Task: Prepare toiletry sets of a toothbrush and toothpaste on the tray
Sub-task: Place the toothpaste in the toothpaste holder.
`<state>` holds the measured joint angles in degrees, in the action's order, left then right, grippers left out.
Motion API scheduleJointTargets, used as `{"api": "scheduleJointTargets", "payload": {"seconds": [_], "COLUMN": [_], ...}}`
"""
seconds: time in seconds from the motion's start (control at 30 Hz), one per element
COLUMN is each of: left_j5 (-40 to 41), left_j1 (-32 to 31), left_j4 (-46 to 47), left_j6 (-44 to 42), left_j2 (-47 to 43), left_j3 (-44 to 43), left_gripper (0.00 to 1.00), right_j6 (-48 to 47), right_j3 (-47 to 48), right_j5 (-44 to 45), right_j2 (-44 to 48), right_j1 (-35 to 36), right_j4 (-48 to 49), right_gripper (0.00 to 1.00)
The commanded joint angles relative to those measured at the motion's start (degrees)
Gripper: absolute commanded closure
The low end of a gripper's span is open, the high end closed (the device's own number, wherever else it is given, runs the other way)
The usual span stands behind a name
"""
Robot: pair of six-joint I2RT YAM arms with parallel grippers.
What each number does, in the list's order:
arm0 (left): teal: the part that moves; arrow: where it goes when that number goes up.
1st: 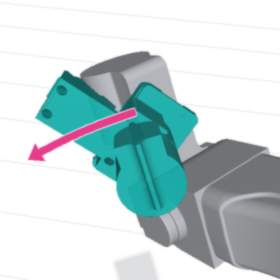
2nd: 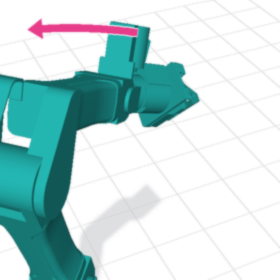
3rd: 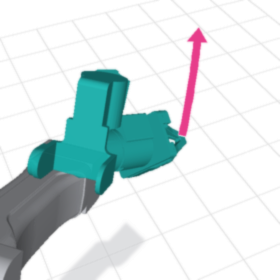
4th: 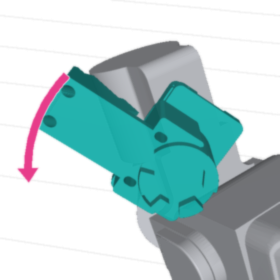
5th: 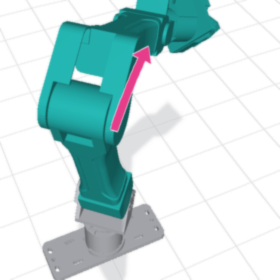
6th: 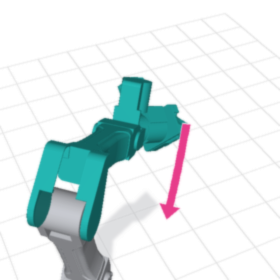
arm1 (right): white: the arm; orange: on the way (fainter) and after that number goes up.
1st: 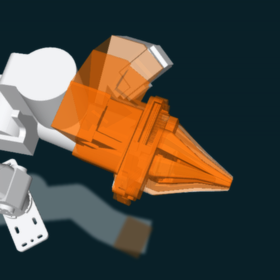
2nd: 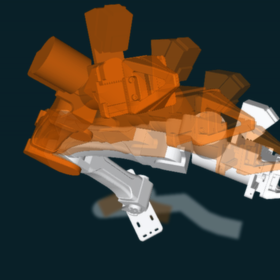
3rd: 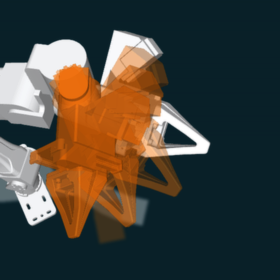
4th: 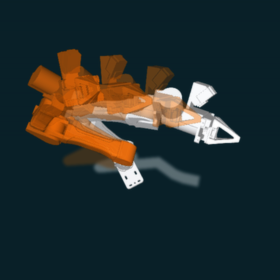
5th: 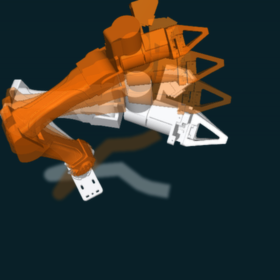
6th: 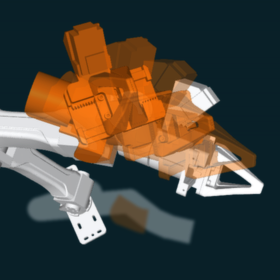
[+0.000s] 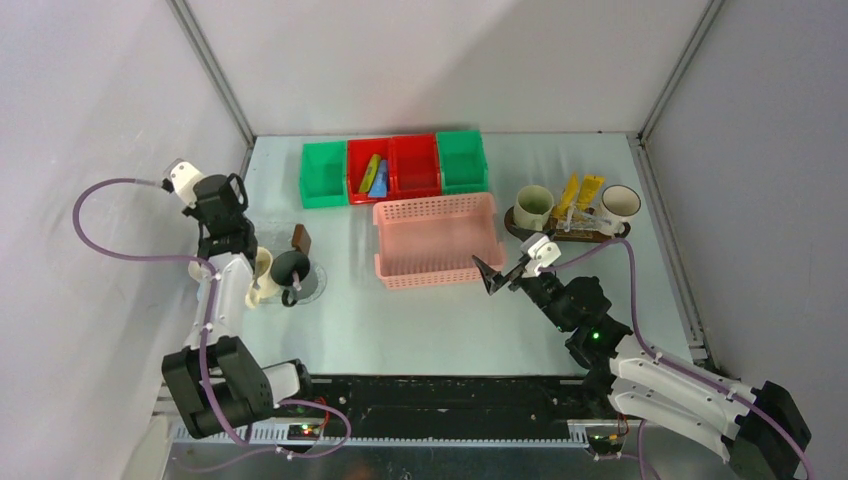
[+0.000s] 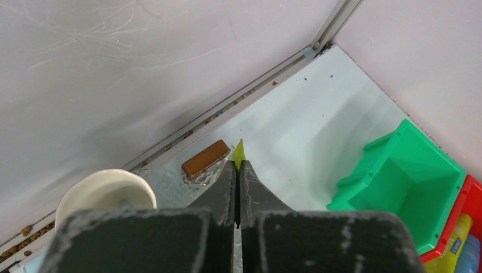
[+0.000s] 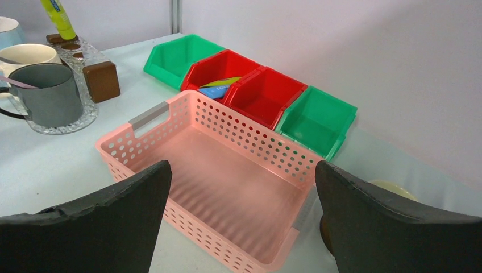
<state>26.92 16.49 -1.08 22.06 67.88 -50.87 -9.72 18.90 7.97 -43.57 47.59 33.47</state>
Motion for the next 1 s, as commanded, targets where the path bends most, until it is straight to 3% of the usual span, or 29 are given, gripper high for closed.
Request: {"api": "scheduleJointTargets", "payload": {"seconds": [0.0,0.97], "left_j5": [2.46,1.56], "left_j1": [0.48,0.63], "left_j4": [4.18,5.78], "left_j6": [1.07,4.44], "left_j2": [0.52,7.38], "left_j3": [0.46,3.81], "left_gripper": [1.00,0.96], "right_j6": [-0.56,0.23], "right_j3": [-0.21,-0.79], "right_j5": [1.71,1.76], "right_j2": [-0.11,0.33], "right_j1": [-0.35,-0.31], "right_j4": [3.47,4.19], "right_gripper": [0.00,0.01]}}
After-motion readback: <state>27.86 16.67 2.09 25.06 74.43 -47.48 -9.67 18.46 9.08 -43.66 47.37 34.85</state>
